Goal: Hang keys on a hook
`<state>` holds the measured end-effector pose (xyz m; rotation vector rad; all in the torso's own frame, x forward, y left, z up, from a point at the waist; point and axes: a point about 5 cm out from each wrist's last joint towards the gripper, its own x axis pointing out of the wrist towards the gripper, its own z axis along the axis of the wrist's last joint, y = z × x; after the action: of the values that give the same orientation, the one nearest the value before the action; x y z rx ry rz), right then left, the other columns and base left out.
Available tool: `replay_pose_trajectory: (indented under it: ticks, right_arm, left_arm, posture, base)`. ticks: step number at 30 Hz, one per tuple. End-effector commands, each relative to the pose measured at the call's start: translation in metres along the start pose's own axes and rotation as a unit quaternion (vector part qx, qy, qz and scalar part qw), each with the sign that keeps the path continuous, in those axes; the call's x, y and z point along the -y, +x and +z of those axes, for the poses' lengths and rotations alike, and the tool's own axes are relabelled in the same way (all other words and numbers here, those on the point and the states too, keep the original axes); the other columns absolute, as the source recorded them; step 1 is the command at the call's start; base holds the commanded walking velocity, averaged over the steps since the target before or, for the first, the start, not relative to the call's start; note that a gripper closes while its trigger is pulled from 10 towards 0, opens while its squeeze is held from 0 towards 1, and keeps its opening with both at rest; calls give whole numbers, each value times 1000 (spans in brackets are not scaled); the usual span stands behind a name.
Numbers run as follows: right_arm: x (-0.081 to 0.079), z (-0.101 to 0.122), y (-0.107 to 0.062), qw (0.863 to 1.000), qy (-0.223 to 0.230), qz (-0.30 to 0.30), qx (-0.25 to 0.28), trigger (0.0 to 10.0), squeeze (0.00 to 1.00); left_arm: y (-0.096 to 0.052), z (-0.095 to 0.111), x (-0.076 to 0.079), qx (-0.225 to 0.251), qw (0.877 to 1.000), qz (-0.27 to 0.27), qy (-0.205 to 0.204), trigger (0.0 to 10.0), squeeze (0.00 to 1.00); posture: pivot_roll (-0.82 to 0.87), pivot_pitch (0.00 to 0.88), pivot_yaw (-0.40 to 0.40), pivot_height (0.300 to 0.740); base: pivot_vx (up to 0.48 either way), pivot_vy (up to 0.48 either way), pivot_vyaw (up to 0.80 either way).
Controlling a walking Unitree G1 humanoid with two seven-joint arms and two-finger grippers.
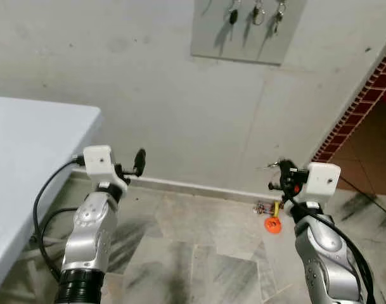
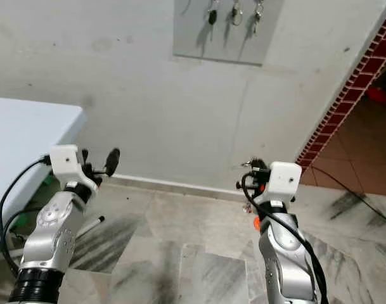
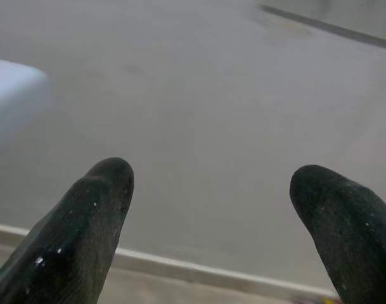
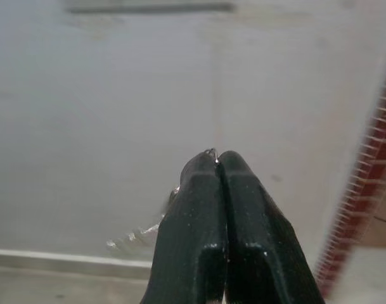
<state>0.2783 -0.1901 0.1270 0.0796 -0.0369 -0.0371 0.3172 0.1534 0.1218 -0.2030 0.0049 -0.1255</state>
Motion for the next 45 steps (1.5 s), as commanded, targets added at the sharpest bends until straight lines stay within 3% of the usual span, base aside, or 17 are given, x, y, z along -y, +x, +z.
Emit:
replay_pose_trajectory:
  ticks: [1, 18, 45]
  right_arm:
    - [-1, 3, 1, 1000, 6, -1, 7, 10000, 0]
    - [-2, 3, 1, 1000, 6, 4, 4, 10000, 0]
    - [-3, 3, 1, 1000, 5, 10, 5, 10000, 0]
  left_arm:
    - [0, 4, -5, 3, 1000, 7, 9, 10000, 0]
    - [-3, 1, -5, 2, 1000, 14, 4, 10000, 0]
    - [0, 1, -1, 2, 1000, 2, 12, 10000, 0]
  posture:
    - [0, 110, -25, 740]
    - [4, 114, -32, 740]
    - [-4, 88, -31, 740]
  base:
    - [266, 0, 0]
    - [264, 0, 0]
    - [154, 278, 0]
